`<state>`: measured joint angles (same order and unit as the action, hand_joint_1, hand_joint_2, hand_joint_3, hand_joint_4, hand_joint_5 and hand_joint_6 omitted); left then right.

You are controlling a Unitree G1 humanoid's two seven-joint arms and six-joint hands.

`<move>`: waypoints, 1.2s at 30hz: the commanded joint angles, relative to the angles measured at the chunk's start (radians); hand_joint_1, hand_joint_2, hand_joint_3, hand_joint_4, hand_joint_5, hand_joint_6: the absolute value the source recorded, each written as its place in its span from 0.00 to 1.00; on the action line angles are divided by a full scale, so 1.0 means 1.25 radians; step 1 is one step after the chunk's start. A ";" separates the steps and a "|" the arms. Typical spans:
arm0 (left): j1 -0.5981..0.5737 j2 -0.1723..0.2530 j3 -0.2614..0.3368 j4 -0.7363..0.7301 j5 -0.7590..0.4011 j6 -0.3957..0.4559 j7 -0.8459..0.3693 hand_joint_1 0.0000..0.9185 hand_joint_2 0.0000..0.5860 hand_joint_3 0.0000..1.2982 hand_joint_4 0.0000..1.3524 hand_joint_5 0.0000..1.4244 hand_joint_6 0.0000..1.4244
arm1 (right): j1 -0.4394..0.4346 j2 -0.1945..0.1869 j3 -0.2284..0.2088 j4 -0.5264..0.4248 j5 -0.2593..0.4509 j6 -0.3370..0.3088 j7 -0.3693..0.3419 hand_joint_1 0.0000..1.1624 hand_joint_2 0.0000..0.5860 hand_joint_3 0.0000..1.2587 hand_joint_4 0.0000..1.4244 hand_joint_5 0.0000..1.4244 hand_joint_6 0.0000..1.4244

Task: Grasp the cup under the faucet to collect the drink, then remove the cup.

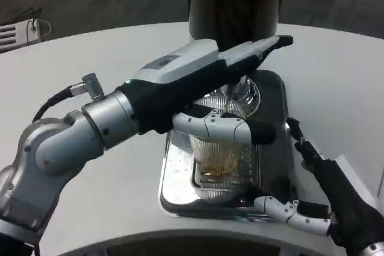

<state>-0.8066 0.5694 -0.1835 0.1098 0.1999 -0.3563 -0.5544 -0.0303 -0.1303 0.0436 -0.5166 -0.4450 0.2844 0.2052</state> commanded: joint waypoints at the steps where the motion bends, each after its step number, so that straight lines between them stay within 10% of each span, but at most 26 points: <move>1: 0.032 0.012 -0.015 0.009 0.015 0.022 -0.033 0.00 0.00 0.00 0.00 0.00 0.05 | -0.032 -0.001 0.011 0.041 0.015 -0.017 -0.028 0.66 0.38 0.00 0.00 0.01 0.03; 36: 0.041 0.025 0.021 -0.043 0.004 0.044 -0.027 0.00 0.00 0.00 0.00 0.00 0.05 | -0.259 0.027 0.053 0.342 0.103 -0.105 -0.141 0.72 0.33 0.00 0.00 0.01 0.03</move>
<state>-0.7923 0.5837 -0.1616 0.0541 0.1976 -0.3109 -0.5730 -0.3362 -0.0996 0.1056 -0.1098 -0.3265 0.1719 0.0372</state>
